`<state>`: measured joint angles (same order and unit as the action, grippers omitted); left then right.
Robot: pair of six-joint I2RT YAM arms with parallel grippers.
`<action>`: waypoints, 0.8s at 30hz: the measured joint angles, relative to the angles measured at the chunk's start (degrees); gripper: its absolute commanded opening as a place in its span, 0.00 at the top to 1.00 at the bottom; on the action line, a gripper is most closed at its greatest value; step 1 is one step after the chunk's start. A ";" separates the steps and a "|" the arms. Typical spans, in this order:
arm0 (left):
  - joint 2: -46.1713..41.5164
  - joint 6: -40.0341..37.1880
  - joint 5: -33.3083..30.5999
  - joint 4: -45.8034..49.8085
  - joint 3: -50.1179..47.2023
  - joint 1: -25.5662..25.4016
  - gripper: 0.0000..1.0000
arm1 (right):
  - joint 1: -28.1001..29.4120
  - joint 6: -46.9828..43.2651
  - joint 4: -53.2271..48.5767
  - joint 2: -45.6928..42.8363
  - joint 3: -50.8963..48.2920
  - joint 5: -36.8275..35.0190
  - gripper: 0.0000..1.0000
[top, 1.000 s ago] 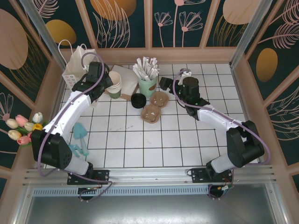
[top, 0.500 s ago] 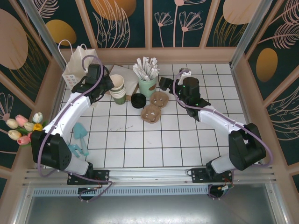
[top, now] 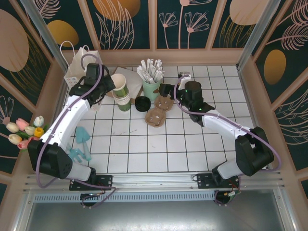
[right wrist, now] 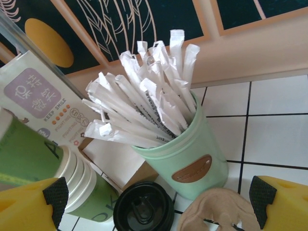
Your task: Pack the takeout coffee
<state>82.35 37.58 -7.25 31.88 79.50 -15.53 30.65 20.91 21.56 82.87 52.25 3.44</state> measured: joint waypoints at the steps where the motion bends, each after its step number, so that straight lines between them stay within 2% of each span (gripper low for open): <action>1: -0.17 -0.37 -0.13 0.46 1.14 0.00 1.00 | 0.00 0.02 0.00 0.00 0.00 0.50 0.01; 9: -1.46 -5.75 2.56 12.24 13.97 0.00 1.00 | 1.99 8.07 -2.14 4.17 3.08 4.44 0.04; 13: -4.72 -7.54 5.79 17.88 14.60 0.00 1.00 | 3.34 12.26 -2.54 6.58 3.19 5.55 0.08; 20: -14.49 -8.24 12.11 18.53 -1.25 -3.02 1.00 | 5.27 20.35 -3.02 12.15 4.72 5.86 0.20; 24: -17.44 -7.32 12.90 14.78 -12.63 -4.37 1.00 | 5.62 22.93 -4.02 14.84 6.23 5.44 0.25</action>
<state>64.90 30.26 5.65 46.65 66.87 -19.90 36.27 43.83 17.54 97.71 58.48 8.88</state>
